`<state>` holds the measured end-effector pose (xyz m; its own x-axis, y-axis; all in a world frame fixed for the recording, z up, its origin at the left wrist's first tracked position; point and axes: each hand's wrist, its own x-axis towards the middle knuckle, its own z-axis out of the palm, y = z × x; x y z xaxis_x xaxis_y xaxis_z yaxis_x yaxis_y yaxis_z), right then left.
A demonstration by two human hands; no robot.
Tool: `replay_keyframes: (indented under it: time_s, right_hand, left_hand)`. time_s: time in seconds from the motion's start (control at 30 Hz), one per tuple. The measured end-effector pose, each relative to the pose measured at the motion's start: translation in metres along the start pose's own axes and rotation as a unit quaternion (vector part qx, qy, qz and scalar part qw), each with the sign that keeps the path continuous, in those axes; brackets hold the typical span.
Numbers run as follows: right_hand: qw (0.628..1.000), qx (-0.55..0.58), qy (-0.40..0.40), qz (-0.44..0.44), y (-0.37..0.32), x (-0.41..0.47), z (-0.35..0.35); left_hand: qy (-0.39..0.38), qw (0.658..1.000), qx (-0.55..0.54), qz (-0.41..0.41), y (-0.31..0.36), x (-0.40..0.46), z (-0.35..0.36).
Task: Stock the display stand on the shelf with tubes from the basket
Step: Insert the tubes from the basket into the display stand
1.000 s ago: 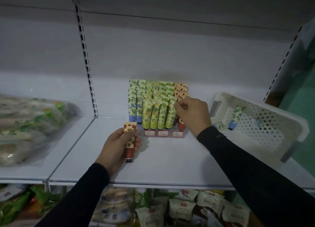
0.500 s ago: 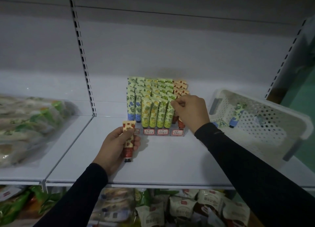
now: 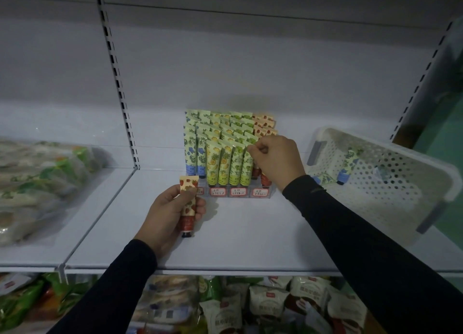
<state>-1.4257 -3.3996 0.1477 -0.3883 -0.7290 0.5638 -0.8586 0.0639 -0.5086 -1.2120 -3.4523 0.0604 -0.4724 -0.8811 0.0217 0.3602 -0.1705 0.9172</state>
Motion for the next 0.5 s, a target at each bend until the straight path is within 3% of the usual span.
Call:
replay_keyframes:
  time_s: [0.5]
  right_hand:
    - [0.999,-0.043,-0.021,-0.015,0.0021,-0.0007,0.0014]
  left_hand:
    - [0.003,1.0,0.007,0.002,0.0023,-0.0034,0.003]
